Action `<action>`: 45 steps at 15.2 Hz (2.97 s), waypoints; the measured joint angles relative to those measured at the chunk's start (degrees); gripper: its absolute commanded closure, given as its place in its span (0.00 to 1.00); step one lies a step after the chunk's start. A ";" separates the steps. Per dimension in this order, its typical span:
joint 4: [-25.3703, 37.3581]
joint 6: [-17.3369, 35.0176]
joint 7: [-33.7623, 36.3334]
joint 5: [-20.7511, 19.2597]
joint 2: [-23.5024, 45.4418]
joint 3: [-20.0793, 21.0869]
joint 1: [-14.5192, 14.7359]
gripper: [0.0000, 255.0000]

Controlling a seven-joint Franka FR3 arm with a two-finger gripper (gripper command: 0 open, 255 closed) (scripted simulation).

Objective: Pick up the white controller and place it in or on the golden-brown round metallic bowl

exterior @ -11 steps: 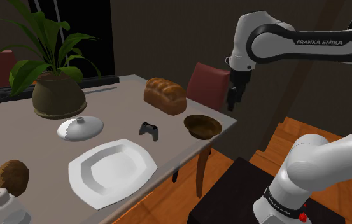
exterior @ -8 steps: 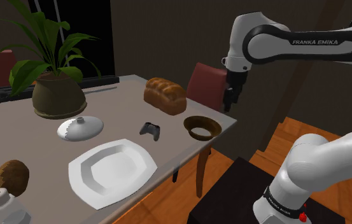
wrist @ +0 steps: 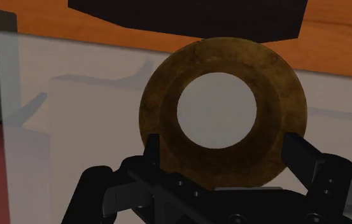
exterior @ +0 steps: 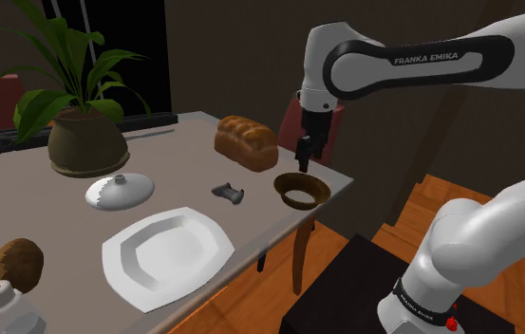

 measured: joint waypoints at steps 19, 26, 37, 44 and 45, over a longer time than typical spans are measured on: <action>27.29 6.69 14.74 0.45 33.62 11.12 6.00 0.00; 23.71 11.52 15.13 0.10 34.91 11.23 6.19 0.00; 23.42 12.01 15.16 0.04 35.08 11.23 6.20 1.00; 23.42 12.01 15.16 0.04 35.08 11.23 6.20 0.00; 21.01 13.60 16.05 -0.88 33.10 11.23 6.29 0.00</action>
